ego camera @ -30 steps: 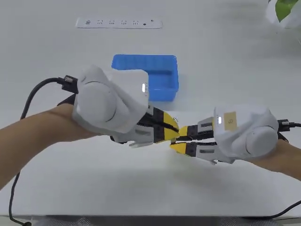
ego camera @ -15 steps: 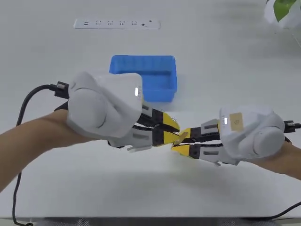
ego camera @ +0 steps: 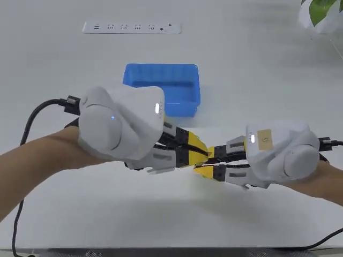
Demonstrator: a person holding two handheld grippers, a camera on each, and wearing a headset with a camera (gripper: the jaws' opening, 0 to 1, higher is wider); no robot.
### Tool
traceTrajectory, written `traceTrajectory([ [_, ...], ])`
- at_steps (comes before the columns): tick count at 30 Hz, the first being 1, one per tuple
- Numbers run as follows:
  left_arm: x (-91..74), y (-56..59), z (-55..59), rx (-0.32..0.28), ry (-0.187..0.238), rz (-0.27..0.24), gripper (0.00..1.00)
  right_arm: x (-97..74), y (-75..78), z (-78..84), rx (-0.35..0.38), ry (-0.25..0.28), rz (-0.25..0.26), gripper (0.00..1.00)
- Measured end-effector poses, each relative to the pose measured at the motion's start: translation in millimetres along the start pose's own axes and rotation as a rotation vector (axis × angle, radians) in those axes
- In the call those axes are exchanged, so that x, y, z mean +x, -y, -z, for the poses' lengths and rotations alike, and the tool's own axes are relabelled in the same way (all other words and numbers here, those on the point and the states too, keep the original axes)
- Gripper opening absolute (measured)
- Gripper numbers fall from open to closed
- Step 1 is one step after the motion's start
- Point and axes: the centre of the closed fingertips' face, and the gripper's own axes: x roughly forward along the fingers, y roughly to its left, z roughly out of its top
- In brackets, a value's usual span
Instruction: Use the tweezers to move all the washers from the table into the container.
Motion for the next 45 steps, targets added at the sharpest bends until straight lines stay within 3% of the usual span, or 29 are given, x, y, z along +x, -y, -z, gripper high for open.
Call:
traceTrajectory([
  [12, -18.9, -3.1, 6.2, -0.033, 0.025, -0.042, 0.04, 6.6, 2.2, -11.7, -0.024, -0.013, 0.002, 0.08],
  [21, -31.2, -12.7, 12.0, -0.071, 0.041, -0.083, 0.04, 11.6, 11.4, -16.8, -0.081, -0.025, 0.03, 0.11],
  [33, -29.7, -31.5, 16.0, -0.096, 0.047, -0.11, 0.04, 15.6, 31.1, -13.6, -0.028, -0.031, 0.074, 0.13],
  [45, -26.7, -36.7, 20.4, -0.106, 0.04, -0.107, 0.04, 19.9, 36.2, -10.1, -0.003, -0.031, 0.077, 0.14],
])
